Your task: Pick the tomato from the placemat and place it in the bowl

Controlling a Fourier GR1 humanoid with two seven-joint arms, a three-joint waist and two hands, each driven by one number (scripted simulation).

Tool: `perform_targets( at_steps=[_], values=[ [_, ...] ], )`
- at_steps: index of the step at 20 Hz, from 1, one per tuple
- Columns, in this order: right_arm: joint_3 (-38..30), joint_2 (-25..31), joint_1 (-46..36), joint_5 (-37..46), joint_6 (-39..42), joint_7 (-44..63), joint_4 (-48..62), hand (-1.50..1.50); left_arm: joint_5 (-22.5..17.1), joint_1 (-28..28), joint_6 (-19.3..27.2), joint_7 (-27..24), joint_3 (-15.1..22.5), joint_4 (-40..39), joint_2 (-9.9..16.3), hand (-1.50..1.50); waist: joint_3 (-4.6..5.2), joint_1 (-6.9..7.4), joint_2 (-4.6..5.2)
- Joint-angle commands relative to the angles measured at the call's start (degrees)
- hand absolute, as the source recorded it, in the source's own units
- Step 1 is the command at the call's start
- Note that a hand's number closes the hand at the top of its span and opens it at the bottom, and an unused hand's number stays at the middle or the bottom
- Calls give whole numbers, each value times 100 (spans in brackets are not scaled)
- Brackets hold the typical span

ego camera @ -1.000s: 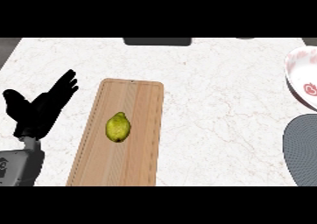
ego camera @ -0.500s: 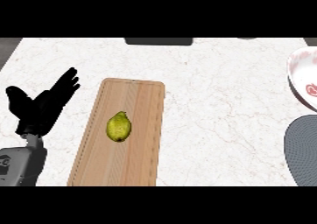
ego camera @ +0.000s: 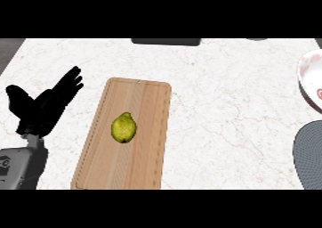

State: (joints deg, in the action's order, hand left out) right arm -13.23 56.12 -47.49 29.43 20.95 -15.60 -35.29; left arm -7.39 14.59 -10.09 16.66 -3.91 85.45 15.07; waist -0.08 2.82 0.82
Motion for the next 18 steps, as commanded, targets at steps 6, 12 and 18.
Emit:
perform_targets(
  at_steps=[6, 12, 18],
  values=[
    [230, -570, -794, 457, -347, -578, 1532, 150, 84, -26, -41, -106, 95, -9, -84, 0, -13, 154, 67],
    [-449, -1136, -1101, -201, -32, 222, 2389, -150, 166, 43, 14, -201, 152, -114, -175, 0, -15, 175, 102],
    [-847, -1404, -1227, -507, -646, -73, 2502, -150, -52, 265, -200, -116, -106, -155, 97, 0, -26, 238, 139]
  ],
)
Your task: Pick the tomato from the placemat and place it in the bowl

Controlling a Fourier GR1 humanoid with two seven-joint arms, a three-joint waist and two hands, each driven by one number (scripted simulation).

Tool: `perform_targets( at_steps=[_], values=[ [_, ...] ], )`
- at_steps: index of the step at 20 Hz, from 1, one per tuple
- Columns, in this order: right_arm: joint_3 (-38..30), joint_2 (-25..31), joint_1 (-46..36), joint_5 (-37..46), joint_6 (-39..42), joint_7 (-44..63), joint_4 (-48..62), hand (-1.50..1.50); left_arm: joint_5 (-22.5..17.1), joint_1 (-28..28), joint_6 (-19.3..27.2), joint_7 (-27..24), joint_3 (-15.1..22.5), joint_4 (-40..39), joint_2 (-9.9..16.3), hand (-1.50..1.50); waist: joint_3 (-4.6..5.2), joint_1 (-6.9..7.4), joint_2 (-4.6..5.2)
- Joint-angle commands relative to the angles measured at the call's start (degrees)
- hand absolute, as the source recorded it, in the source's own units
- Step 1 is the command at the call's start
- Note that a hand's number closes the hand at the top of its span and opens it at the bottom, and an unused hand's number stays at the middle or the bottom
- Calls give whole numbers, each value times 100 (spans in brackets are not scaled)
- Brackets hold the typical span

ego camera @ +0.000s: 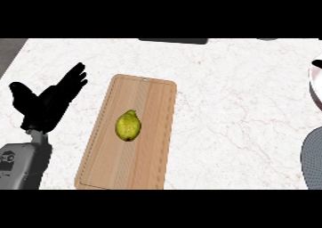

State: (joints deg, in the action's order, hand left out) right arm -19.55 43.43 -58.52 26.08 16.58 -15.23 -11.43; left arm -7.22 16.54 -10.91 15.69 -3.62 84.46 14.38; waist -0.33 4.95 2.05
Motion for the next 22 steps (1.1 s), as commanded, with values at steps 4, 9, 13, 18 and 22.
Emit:
perform_targets(
  at_steps=[4, 9, 13, 18, 22],
  values=[
    [-316, -99, -140, -218, -503, -339, 101, -150, -36, 48, -132, -52, -117, -117, 152, 0, 2, -13, 4],
    [-568, 106, -44, -362, -1044, -515, 156, -150, -58, -40, -69, -56, -75, -69, 5, 0, -1, 6, 20],
    [-827, 830, 43, -540, -970, -584, 178, -150, 112, -229, 42, -114, 35, 61, -63, 0, -5, -44, -7],
    [-1038, 1385, 411, -704, -601, -1000, 257, -150, -1, 22, 40, 41, -138, -96, 28, 0, -12, -212, -2],
    [-1025, 1668, 983, -685, -165, -2040, 126, -150, -31, -196, 128, 40, -157, 100, -62, 0, -19, -266, -49]
  ],
)
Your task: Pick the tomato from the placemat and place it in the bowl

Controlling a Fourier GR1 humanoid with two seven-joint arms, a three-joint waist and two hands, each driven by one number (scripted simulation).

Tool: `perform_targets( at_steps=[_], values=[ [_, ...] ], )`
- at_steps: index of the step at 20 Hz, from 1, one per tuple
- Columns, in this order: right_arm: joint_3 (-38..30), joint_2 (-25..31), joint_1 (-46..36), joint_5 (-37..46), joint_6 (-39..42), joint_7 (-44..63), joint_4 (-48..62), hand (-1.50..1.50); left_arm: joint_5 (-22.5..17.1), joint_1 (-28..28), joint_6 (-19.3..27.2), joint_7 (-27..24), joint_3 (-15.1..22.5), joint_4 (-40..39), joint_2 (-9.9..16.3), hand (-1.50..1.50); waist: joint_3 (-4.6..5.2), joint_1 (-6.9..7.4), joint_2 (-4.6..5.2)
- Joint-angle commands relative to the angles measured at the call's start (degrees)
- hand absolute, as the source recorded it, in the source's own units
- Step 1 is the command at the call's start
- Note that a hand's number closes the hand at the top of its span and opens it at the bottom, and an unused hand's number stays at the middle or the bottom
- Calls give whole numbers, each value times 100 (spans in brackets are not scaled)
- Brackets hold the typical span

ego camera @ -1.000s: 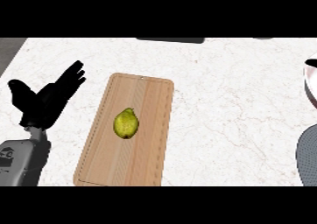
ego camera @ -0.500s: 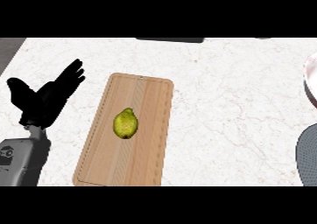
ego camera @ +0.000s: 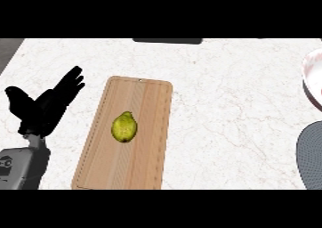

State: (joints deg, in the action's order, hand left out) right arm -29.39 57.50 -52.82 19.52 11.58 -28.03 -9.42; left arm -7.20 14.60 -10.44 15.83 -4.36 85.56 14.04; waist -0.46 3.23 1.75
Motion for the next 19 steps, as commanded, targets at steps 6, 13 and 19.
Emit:
perform_targets(
  at_steps=[6, 13, 19],
  values=[
    [-303, 967, 969, -299, 1612, -1705, 21, -150, -65, 20, 33, 179, -143, 59, 85, 0, -1, -201, -78],
    [-591, 1342, 1594, -772, 3524, -2269, 109, -150, 2, -449, 29, -163, -241, -72, 84, 0, 1, -435, -169],
    [-749, 1432, 2215, -1125, 4251, -2411, -155, 150, -45, -581, 73, -111, -414, 39, 190, 0, 0, -629, -252]
  ],
)
